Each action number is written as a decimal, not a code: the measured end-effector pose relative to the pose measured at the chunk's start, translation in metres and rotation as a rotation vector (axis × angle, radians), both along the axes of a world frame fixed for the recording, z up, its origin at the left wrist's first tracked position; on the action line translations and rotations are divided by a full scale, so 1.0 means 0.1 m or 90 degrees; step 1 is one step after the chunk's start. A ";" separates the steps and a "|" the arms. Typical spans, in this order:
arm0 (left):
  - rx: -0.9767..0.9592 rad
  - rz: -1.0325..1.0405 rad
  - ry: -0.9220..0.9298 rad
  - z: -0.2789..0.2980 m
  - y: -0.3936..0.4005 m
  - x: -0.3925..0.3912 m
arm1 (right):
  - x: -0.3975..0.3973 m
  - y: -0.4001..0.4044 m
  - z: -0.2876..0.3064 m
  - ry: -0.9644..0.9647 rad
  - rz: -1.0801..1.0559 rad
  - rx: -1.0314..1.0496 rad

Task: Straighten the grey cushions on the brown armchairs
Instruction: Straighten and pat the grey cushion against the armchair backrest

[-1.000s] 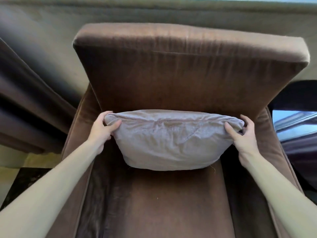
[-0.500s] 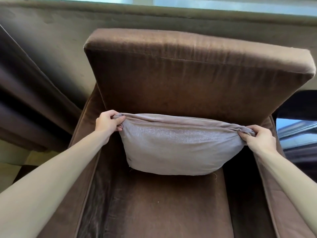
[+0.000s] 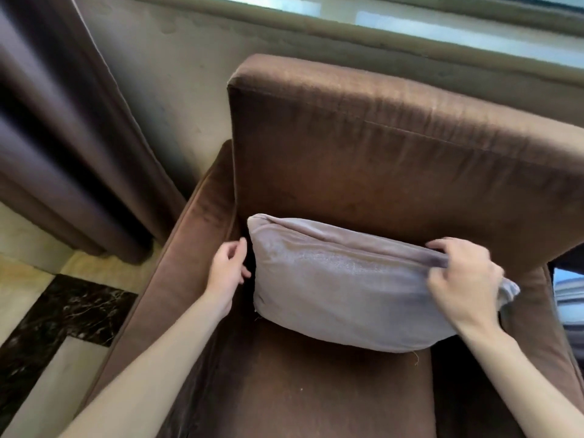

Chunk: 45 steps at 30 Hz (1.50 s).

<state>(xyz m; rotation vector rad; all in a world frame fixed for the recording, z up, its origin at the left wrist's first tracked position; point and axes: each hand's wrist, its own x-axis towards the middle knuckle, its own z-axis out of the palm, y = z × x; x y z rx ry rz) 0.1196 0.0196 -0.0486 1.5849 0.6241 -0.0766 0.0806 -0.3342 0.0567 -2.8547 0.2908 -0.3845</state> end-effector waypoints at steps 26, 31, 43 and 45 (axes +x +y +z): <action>-0.059 0.048 0.203 -1.93 -0.25 -0.37 | 1.10 2.30 -0.30 0.047 0.387 0.315; -0.075 0.064 0.236 -1.99 -0.27 -0.45 | 1.19 2.28 -0.22 0.062 0.360 0.333; -0.222 0.079 0.260 -1.84 -0.17 -0.28 | 1.12 2.27 -0.28 0.152 0.395 0.270; -0.200 0.050 0.268 -1.90 -0.21 -0.33 | 1.13 2.26 -0.26 0.107 0.415 0.305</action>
